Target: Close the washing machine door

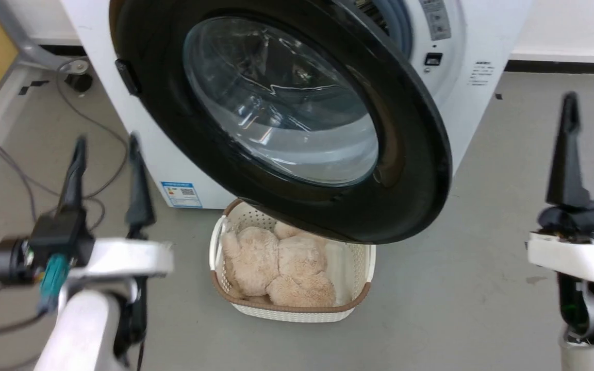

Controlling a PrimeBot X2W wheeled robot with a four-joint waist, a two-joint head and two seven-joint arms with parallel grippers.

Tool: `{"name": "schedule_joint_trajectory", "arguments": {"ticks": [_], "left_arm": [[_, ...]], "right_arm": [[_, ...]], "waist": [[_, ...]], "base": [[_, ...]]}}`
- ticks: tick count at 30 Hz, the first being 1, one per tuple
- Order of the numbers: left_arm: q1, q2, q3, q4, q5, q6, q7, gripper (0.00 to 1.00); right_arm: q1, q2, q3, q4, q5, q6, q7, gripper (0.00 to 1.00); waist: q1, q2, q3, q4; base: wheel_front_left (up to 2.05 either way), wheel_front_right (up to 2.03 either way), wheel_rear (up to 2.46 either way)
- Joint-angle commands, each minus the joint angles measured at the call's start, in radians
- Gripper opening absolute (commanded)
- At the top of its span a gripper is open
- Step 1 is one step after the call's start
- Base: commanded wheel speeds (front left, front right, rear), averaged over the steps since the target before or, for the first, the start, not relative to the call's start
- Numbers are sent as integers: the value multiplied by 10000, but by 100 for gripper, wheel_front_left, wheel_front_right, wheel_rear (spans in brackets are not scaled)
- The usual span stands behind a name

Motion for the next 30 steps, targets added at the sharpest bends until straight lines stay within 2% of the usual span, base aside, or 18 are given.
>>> {"name": "schedule_joint_trajectory", "arguments": {"ticks": [1, 3, 4, 5, 13, 14, 21, 24, 30], "left_arm": [[542, -111, 298, -191, 277, 24, -42, 100], [965, -233, 570, -324, 523, -57, -43, 100], [1147, -322, 691, -378, 611, -110, -43, 100], [1318, -418, 798, -441, 701, -165, -43, 100], [2127, -1063, 1318, -671, 1343, -725, -43, 100], [2127, -1063, 1318, -671, 1343, -725, -43, 100], [2173, -1452, 1593, -791, 1876, -1134, -43, 100], [2106, -1550, 1602, -798, 2045, -1274, -43, 100], [1953, -1705, 1701, -745, 2217, -1375, -43, 100]], "right_arm": [[-234, -147, 314, -173, 9, 8, -32, 80], [-323, -312, 703, -326, 118, 8, -32, 46], [-345, -432, 951, -378, 180, 8, -32, 14], [-366, -552, 1189, -433, 228, 8, -32, 0], [-379, -1834, 3575, -188, 896, 8, -32, 0], [-379, -1834, 3575, -188, 896, 8, -32, 0], [-356, -2784, 5371, 728, 1466, 8, -32, 0], [-342, -3102, 5736, 1270, 1331, 8, -32, 0], [-336, -3225, 5323, 2319, 1520, 8, -32, 0]], "waist": [[0, 0, 2, 114], [0, 0, -2, 209], [0, 0, -6, 257], [0, 0, -8, 298], [0, 0, 28, 536], [0, 0, 28, 536], [0, 0, 273, 616], [0, 0, 418, 646], [0, 0, 716, 700]], "base": [[0, 0, 0], [0, 0, 0], [0, 0, 0], [0, 0, 0], [0, 0, 0], [0, 0, 0], [0, 0, 0], [0, 0, 0], [0, 0, 0]]}}
